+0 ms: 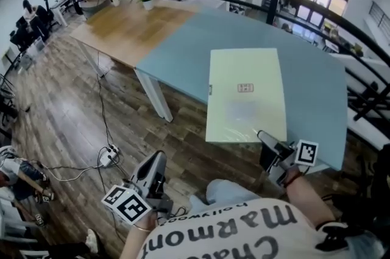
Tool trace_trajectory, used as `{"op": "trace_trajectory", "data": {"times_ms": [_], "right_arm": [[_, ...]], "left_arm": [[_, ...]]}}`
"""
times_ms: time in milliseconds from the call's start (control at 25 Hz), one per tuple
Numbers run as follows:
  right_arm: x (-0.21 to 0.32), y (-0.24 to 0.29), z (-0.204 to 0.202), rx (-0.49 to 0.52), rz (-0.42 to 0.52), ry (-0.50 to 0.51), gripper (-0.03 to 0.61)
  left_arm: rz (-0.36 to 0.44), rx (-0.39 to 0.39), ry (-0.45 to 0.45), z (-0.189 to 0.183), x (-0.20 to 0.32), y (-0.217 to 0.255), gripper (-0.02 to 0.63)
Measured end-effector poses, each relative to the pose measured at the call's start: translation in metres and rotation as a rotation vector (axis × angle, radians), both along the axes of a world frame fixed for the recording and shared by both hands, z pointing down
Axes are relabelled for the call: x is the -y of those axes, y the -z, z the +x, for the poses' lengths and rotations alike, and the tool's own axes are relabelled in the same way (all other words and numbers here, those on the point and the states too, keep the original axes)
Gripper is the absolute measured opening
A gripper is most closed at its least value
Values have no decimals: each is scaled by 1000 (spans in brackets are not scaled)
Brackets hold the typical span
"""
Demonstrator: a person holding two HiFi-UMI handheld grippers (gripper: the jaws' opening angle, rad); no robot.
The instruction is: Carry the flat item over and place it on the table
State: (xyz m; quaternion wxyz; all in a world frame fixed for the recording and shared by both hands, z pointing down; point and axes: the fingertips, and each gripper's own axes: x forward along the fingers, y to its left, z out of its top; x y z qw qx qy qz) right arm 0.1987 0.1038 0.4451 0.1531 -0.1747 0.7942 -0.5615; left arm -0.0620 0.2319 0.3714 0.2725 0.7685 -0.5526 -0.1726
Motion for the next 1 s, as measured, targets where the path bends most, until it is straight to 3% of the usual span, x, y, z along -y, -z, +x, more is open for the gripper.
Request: {"op": "trace_trajectory", "data": {"times_ms": [280, 640, 1000], "right_arm": [[58, 6, -27, -30, 10, 83, 299], [153, 12, -52, -20, 9, 163, 299], [216, -9, -60, -6, -15, 203, 299]], "left_arm": [[-7, -57, 37, -12, 49, 3, 3], [-12, -65, 112, -20, 126, 11, 2], [-40, -84, 186, -19, 167, -10, 3]]}}
